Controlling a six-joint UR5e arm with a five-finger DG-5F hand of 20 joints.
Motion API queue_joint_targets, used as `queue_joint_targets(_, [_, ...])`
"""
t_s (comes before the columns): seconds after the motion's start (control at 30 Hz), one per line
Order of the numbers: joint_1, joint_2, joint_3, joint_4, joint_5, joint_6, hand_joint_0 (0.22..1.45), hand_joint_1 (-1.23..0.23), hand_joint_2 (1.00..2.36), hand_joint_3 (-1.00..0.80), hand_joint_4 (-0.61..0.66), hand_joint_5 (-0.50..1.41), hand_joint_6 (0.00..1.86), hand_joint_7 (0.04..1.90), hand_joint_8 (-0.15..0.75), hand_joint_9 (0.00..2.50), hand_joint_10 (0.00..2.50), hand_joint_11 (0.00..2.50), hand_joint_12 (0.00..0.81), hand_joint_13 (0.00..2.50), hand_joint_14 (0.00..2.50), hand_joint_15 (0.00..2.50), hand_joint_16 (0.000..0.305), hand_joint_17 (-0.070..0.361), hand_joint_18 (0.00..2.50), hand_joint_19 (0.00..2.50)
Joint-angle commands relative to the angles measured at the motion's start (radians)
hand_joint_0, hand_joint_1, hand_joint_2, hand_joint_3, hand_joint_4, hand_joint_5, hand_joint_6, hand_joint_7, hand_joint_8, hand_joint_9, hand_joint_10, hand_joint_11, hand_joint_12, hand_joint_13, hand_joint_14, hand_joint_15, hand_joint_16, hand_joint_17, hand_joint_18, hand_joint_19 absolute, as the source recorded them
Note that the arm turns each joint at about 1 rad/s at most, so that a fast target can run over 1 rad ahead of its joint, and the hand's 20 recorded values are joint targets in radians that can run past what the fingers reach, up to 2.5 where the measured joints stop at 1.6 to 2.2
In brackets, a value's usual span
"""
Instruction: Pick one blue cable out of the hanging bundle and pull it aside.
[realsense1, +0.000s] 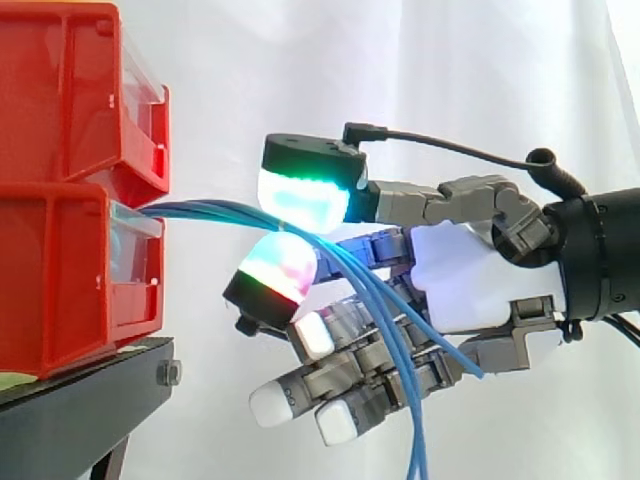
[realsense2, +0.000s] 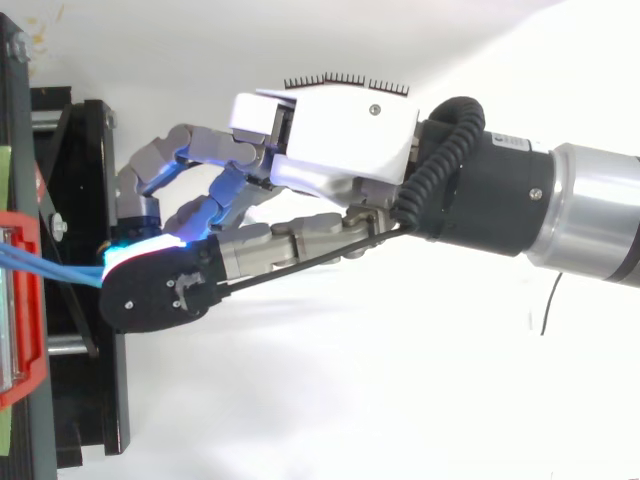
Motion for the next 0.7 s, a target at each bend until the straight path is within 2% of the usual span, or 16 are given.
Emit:
queue_joint_targets(0.0, [-0.002,0.0,0.001,-0.003,-0.003,0.0,0.79,-0.83,1.0,-0.45,-0.24,-0.19,0.96,1.24,0.223,1.08,0.02,0.69,0.311,0.76,0.02,0.37,0.042,0.093,0.73,0.54])
queue_joint_targets(0.03, [-0.002,0.0,0.001,-0.007,-0.004,0.0,0.81,-0.83,1.0,-0.5,-0.27,-0.19,0.97,1.26,0.219,1.09,0.02,0.68,0.305,0.77,0.01,0.37,0.041,0.092,0.73,0.54])
queue_joint_targets(0.13, [-0.004,0.0,0.0,-0.031,-0.018,0.002,0.81,-0.83,1.0,-0.5,-0.34,-0.19,0.97,1.2,0.213,1.1,0.02,0.67,0.3,0.78,0.01,0.38,0.04,0.089,0.74,0.52])
queue_joint_targets(0.37, [-0.005,0.0,0.001,-0.037,-0.023,0.011,0.76,-0.89,1.0,-0.5,-0.3,-0.16,0.97,1.22,0.206,1.13,0.02,0.67,0.29,0.8,0.02,0.4,0.038,0.085,0.76,0.52])
queue_joint_targets(0.47, [-0.005,0.0,0.001,-0.04,-0.021,0.012,0.73,-0.93,1.0,-0.5,-0.31,-0.15,0.97,1.15,0.201,1.14,0.02,0.65,0.287,0.83,0.02,0.43,0.037,0.082,0.77,0.53])
queue_joint_targets(0.67, [-0.005,0.0,0.001,-0.039,-0.021,0.012,0.61,-0.96,1.0,-0.5,-0.26,-0.13,0.95,0.87,0.199,1.15,0.02,0.65,0.285,0.85,0.02,0.46,0.037,0.082,0.78,0.55])
